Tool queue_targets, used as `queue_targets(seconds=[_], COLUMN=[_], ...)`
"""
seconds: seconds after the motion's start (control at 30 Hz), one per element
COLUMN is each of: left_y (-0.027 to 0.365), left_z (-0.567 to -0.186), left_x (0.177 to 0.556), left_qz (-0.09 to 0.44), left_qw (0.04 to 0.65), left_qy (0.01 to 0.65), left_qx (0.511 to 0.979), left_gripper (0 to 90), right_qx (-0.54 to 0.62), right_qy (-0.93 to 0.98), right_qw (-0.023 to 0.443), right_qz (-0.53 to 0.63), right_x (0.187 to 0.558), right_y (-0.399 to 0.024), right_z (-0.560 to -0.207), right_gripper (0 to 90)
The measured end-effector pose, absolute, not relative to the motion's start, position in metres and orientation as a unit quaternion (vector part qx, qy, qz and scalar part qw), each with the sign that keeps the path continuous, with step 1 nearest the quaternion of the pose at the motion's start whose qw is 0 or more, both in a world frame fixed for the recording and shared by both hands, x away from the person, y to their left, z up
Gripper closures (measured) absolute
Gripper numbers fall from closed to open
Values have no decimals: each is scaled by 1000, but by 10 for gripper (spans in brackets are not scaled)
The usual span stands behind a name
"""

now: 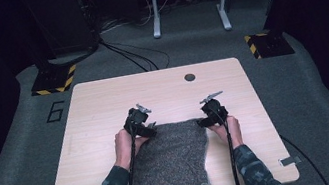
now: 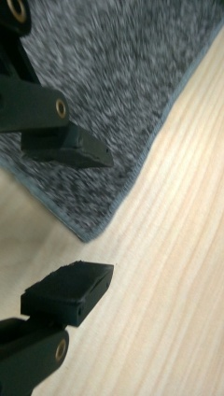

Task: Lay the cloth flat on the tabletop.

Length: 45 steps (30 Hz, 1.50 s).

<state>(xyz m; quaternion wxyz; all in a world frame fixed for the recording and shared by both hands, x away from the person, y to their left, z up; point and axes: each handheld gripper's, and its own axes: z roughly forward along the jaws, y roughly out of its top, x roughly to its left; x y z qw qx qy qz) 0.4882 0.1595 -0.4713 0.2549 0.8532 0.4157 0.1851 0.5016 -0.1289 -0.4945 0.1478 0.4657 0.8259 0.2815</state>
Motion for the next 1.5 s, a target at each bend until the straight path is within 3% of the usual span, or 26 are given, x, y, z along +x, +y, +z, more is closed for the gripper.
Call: queue_targets(seconds=[0.13, 0.3, 0.43, 0.6, 0.87, 1.1, 1.3, 1.37, 1.5], left_y=[160, 162, 167, 176, 193, 212, 226, 229, 229], left_z=[-477, -482, -481, -478, -479, -468, -395, -342, -311], left_x=[495, 495, 491, 482, 475, 521, 547, 540, 524], left_qz=[189, 184, 188, 189, 183, 157, 221, 279, 314], left_qw=[243, 252, 266, 281, 297, 332, 399, 436, 455], left_qy=[421, 420, 420, 421, 433, 457, 450, 418, 381], left_qx=[853, 852, 847, 842, 831, 810, 768, 747, 741], left_gripper=[437, 726, 859, 876, 879, 881, 883, 884, 882], right_qx=[472, 466, 460, 464, 437, 424, 404, 389, 353], right_qy=[831, 831, 834, 831, 837, 841, 816, 806, 794], right_qw=[137, 137, 127, 103, 113, 151, 235, 266, 306], right_qz=[262, 270, 276, 288, 309, 299, 340, 359, 390], right_x=[505, 505, 503, 499, 482, 513, 554, 555, 539], right_y=[-125, -124, -125, -128, -125, -122, -119, -118, -116], right_z=[-503, -502, -502, -501, -489, -470, -383, -345, -298], right_gripper=[470, 609, 729, 831, 861, 873, 874, 873, 870])
